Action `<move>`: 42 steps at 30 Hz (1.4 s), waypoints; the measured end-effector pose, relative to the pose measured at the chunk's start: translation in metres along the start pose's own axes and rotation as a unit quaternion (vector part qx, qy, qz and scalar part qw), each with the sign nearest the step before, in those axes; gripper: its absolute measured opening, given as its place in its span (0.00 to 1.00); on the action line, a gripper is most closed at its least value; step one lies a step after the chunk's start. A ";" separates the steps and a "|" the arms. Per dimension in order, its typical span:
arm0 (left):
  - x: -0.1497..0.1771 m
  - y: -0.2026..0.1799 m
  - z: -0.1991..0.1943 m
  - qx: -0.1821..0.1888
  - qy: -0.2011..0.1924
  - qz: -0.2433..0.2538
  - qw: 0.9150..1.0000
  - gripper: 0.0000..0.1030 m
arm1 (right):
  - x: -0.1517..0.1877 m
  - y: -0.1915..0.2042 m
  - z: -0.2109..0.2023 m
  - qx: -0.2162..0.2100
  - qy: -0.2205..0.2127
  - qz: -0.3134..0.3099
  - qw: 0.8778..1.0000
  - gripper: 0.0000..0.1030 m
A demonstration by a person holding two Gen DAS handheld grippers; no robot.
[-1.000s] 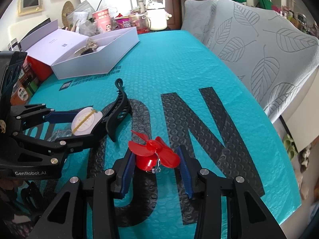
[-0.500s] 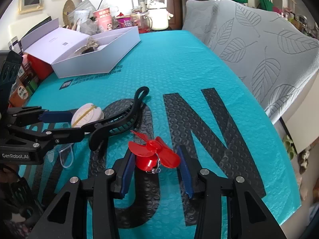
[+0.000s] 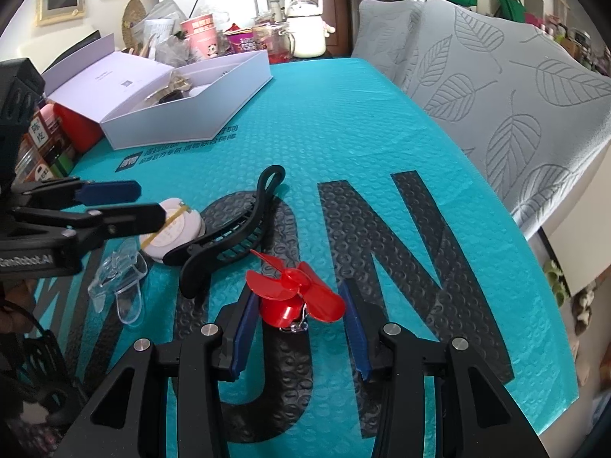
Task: Organize rigid objects
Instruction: 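Lift the white container with the left tool while the right tool holds the red fan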
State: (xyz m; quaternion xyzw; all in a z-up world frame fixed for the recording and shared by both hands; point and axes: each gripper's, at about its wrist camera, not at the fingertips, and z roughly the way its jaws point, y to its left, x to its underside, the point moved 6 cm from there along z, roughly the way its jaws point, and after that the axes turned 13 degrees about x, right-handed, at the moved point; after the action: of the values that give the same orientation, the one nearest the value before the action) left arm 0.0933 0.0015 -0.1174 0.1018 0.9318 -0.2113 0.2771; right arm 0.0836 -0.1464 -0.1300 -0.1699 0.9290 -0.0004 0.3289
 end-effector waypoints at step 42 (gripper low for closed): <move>0.010 -0.015 -0.033 -0.032 -0.049 0.007 0.998 0.54 | -0.003 0.009 -0.026 -0.021 -0.034 0.005 0.999 0.39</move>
State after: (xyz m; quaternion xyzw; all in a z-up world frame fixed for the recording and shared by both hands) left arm 0.0642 0.0037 -0.0927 0.0892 0.9227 -0.1843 0.3266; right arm 0.0676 -0.1399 -0.1090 -0.1725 0.9178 0.0266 0.3567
